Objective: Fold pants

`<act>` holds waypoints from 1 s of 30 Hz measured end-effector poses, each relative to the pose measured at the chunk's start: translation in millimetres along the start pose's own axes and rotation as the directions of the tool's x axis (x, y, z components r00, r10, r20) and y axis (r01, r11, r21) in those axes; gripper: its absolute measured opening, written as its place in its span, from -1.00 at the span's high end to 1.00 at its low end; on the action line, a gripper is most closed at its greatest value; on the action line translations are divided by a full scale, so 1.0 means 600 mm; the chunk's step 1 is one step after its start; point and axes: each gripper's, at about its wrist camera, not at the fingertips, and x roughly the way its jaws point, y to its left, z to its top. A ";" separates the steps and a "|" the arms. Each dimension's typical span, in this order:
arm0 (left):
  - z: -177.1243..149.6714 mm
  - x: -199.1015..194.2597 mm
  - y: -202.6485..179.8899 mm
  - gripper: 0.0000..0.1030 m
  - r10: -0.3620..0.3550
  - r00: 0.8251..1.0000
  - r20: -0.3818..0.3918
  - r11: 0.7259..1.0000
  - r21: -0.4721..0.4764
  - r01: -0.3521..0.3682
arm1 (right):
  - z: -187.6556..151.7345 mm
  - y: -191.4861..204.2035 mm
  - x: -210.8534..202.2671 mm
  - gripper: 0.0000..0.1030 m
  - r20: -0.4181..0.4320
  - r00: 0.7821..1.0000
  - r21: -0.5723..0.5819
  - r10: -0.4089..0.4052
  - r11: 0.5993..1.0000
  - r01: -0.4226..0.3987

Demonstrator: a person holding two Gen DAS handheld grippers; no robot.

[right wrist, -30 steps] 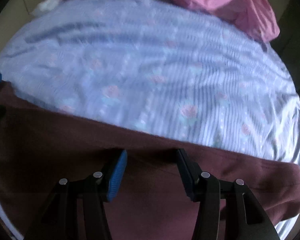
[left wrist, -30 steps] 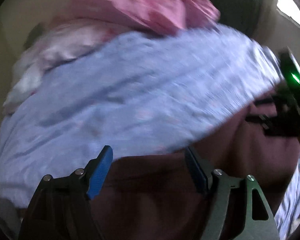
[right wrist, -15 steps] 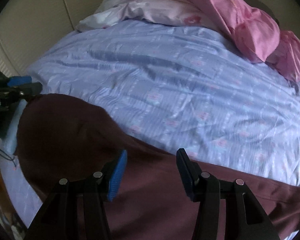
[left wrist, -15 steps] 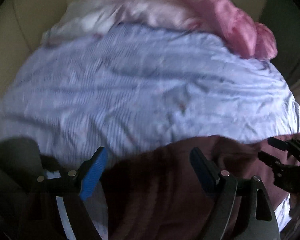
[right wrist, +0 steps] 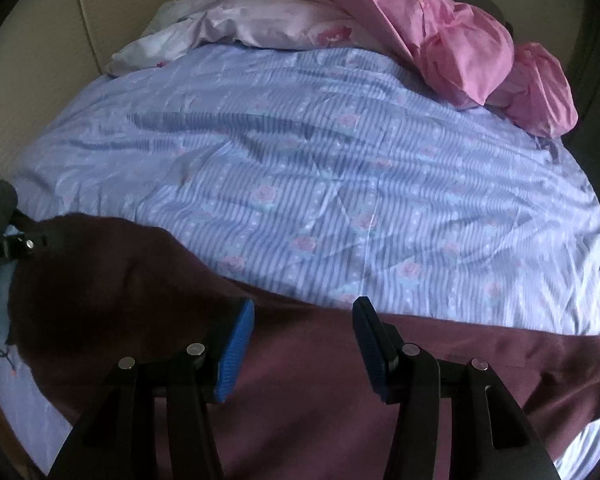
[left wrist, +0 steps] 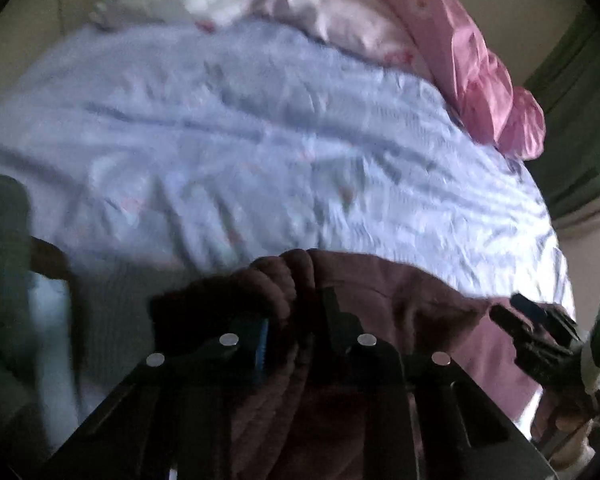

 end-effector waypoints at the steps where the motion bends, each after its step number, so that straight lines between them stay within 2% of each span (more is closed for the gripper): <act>1: 0.002 -0.011 0.002 0.58 0.022 0.999 0.029 1.000 -0.013 -0.022 | -0.001 0.002 -0.001 0.00 0.003 1.000 0.004 0.005 1.000 -0.005; 3: 0.006 -0.035 0.017 0.59 0.033 0.996 0.084 0.998 -0.059 -0.028 | -0.004 0.008 -0.005 0.00 0.014 1.000 0.013 -0.004 1.000 0.003; 4: 0.007 -0.042 0.021 0.59 0.061 0.992 0.111 0.996 -0.068 -0.054 | -0.006 0.013 -0.009 0.00 0.021 1.000 0.013 0.008 1.000 -0.008; 6: 0.004 -0.041 0.020 0.59 0.160 0.976 0.147 0.987 -0.041 -0.156 | -0.008 0.019 -0.013 0.00 0.028 0.999 0.025 0.028 0.999 -0.029; 8: 0.003 -0.019 0.022 0.59 0.191 0.974 0.121 0.981 -0.014 -0.191 | -0.009 0.024 -0.010 0.00 0.033 0.998 0.044 0.052 0.998 -0.053; 12: -0.001 0.023 0.034 0.57 0.210 0.975 0.078 0.976 0.037 -0.213 | -0.006 0.033 0.028 0.00 0.008 0.999 0.052 0.045 0.998 -0.045; 14: -0.006 0.033 0.026 0.55 0.233 0.968 0.093 0.967 0.085 -0.241 | -0.006 0.030 0.058 0.00 -0.028 0.999 0.075 0.031 0.997 -0.029; 17: -0.012 0.047 0.015 0.45 0.277 0.957 0.087 0.948 0.138 -0.287 | -0.008 0.017 0.103 0.00 -0.073 0.995 0.068 -0.068 0.995 0.073; 19: -0.011 0.049 0.007 0.41 0.308 0.947 0.085 0.936 0.150 -0.318 | -0.012 0.007 0.123 0.00 -0.088 0.994 0.071 -0.060 0.995 0.066; 21: -0.005 0.040 -0.002 0.38 0.321 0.944 0.079 0.934 0.141 -0.329 | -0.013 0.000 0.115 0.00 -0.072 0.997 0.082 -0.035 0.996 0.041; 24: -0.003 0.010 -0.037 0.34 0.343 0.932 0.113 0.914 0.186 -0.359 | -0.014 -0.007 0.060 0.00 0.015 0.999 0.057 -0.039 0.998 0.038; 25: -0.005 -0.003 -0.050 0.26 0.343 0.930 0.130 0.910 0.200 -0.363 | -0.017 -0.010 0.026 -0.01 0.082 0.996 0.043 -0.040 0.998 0.037; 28: -0.015 -0.034 -0.079 -0.02 0.311 0.937 0.158 0.909 0.237 -0.342 | -0.030 -0.013 -0.065 -0.01 0.218 0.975 -0.015 -0.032 0.999 0.036; 30: -0.013 -0.036 -0.085 -0.02 0.320 0.935 0.153 0.902 0.254 -0.351 | -0.048 -0.008 -0.114 -0.08 0.265 0.964 -0.059 -0.017 0.998 0.034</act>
